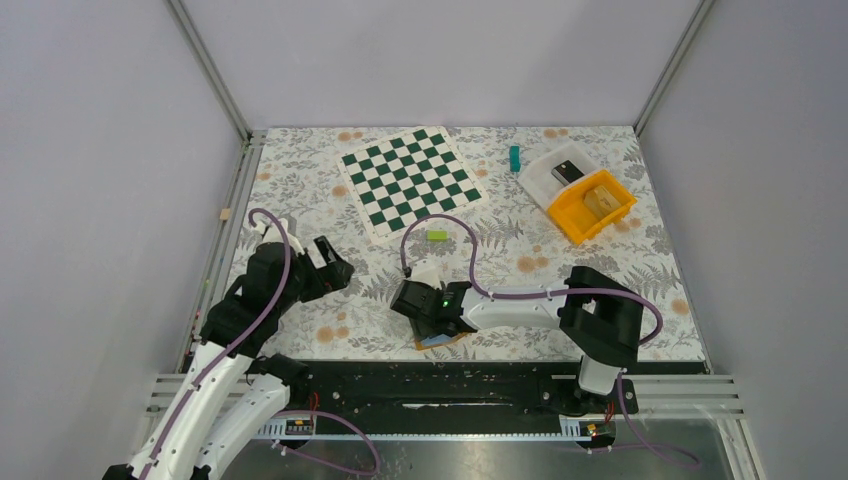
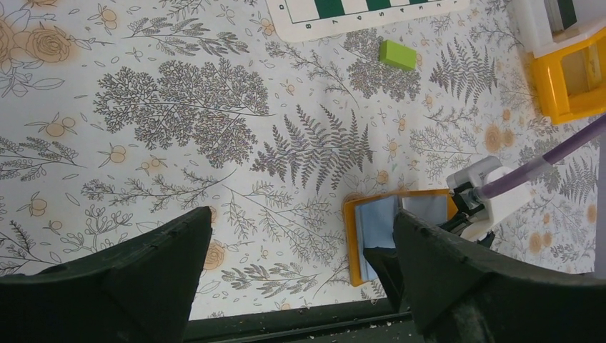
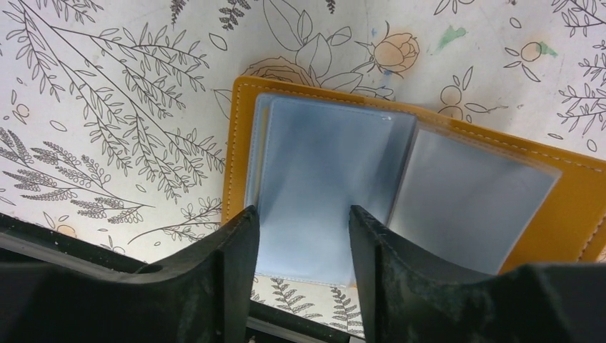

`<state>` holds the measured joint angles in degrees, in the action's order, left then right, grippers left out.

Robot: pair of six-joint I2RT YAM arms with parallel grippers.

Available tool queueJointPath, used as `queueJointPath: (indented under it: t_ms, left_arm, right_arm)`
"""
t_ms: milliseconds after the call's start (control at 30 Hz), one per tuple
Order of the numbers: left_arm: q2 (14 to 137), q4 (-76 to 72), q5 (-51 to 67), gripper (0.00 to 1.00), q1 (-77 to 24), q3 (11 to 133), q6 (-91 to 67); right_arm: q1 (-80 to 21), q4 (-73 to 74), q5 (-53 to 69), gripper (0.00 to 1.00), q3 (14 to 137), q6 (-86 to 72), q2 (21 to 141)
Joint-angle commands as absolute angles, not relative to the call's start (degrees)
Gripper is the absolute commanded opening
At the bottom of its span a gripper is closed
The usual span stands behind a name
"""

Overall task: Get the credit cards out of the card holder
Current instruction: Remove the credit card from the card holder.

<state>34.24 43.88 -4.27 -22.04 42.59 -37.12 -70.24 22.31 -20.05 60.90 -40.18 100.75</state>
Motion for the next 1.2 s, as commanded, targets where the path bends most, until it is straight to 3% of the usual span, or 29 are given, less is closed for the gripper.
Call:
queueJointPath:
  t_ms: [0,200,233,333,467,1167]
  left_arm:
    - [34.53,40.66,-1.95,0.96,-21.86,42.13,-36.85]
    - [36.83,38.74,9.47,0.89,-21.88,40.84,-37.10]
    - [37.33,38.11,11.92,0.87,-21.87,40.39,-37.78]
    - [38.00,35.83,16.74,0.85,-21.88,38.54,-39.85]
    - [37.95,34.85,15.74,0.85,-21.88,36.99,-40.77]
    - [40.67,28.24,20.77,0.81,-22.05,31.10,-44.63]
  right_arm:
    - [-70.49,22.37,-22.66,0.51,60.19,-40.45,100.12]
    - [-70.49,21.54,-22.57,0.39,59.15,-40.68,99.76]
    - [-70.49,21.55,-22.59,0.40,59.15,-40.69,99.73]
    - [-70.49,22.09,-22.97,0.54,59.40,-41.21,98.94]
    - [-70.49,22.15,-23.88,0.60,59.41,-41.30,97.82]
    - [-70.39,21.35,-24.04,0.58,55.76,-45.05,99.24]
